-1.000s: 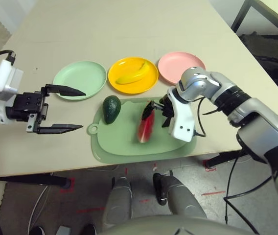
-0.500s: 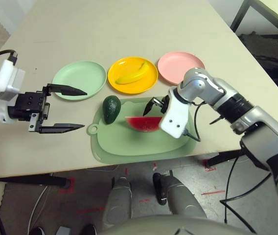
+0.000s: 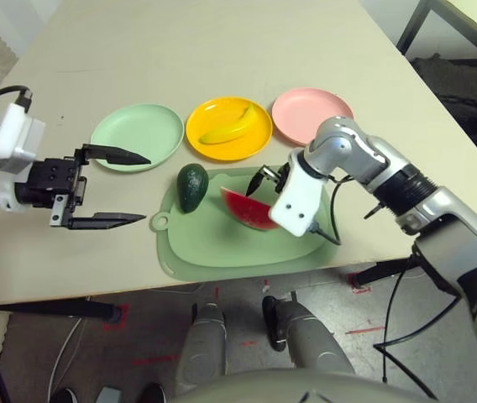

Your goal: Place the fruits into color-matched plates.

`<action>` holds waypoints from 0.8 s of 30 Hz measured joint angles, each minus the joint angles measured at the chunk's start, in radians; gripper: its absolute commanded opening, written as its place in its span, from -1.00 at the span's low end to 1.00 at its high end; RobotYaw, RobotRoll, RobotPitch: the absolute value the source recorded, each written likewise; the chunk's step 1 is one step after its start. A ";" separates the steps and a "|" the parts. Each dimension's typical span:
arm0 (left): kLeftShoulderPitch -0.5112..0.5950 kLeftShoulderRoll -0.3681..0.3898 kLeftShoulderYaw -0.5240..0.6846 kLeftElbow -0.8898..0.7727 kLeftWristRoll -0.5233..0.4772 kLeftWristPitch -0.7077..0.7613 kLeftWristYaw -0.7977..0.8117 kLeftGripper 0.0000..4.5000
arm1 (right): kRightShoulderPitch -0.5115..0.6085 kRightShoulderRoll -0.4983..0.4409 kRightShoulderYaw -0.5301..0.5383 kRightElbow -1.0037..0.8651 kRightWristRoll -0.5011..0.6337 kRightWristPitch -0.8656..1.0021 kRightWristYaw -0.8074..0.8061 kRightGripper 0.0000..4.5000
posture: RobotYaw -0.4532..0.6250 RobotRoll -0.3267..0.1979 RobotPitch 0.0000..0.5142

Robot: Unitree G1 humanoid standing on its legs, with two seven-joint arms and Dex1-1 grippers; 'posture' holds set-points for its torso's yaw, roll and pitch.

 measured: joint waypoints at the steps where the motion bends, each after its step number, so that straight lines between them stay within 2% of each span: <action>1: 0.000 0.000 0.000 0.000 0.000 0.000 0.000 1.00 | -0.036 0.006 -0.002 0.032 -0.006 -0.053 -0.015 0.99 | -0.01 0.25 -0.25; 6: 0.000 0.000 0.000 0.000 0.000 0.000 0.000 1.00 | -0.125 0.012 -0.003 0.114 0.013 -0.224 -0.022 0.99 | -0.01 0.25 -0.25; 9: 0.000 -0.001 0.000 0.000 0.000 0.000 0.000 1.00 | -0.126 0.010 -0.026 0.103 0.103 -0.112 0.043 0.99 | -0.01 0.25 -0.26; 13: 0.001 -0.004 0.000 0.000 0.002 -0.002 0.000 1.00 | -0.132 -0.031 -0.111 0.028 0.180 0.170 0.108 0.99 | -0.02 0.25 -0.25; 17: 0.001 -0.007 -0.001 0.004 0.008 -0.013 0.000 1.00 | -0.124 -0.109 -0.175 -0.155 0.212 0.682 0.184 0.99 | -0.04 0.25 -0.24; 23: -0.017 -0.013 -0.030 0.035 0.024 -0.034 0.000 1.00 | -0.046 -0.176 -0.181 -0.612 0.363 1.752 0.231 0.99 | -0.07 0.25 -0.22; 24: -0.021 -0.013 -0.036 0.037 0.025 -0.036 0.000 1.00 | -0.047 -0.185 -0.178 -0.666 0.397 1.879 0.226 0.99 | -0.07 0.25 -0.22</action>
